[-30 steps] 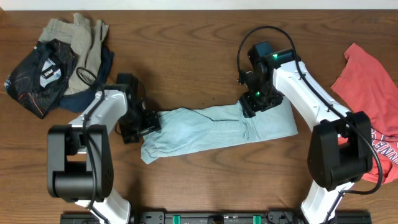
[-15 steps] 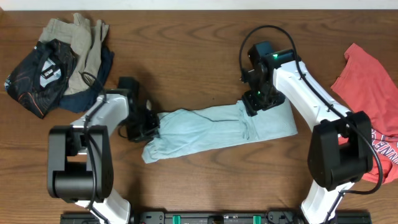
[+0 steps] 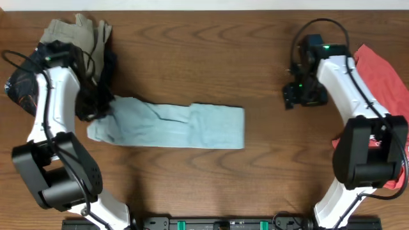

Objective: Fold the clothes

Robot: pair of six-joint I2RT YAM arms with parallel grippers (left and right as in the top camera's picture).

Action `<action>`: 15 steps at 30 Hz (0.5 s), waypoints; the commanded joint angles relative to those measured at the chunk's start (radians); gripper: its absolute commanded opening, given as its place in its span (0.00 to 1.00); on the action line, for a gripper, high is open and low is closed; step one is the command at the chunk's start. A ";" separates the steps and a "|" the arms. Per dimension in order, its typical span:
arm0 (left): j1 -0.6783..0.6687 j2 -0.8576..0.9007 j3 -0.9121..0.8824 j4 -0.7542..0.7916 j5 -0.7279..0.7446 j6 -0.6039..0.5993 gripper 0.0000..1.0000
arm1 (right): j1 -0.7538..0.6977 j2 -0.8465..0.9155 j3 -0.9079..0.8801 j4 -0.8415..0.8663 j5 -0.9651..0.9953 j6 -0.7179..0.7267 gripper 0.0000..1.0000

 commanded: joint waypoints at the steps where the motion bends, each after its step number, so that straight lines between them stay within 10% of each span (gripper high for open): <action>1: -0.054 -0.001 0.094 -0.060 0.047 0.002 0.07 | -0.039 -0.015 0.020 -0.003 0.000 0.018 0.70; 15: -0.575 0.012 0.115 0.015 0.123 -0.092 0.07 | -0.054 -0.015 0.020 -0.004 -0.004 0.018 0.70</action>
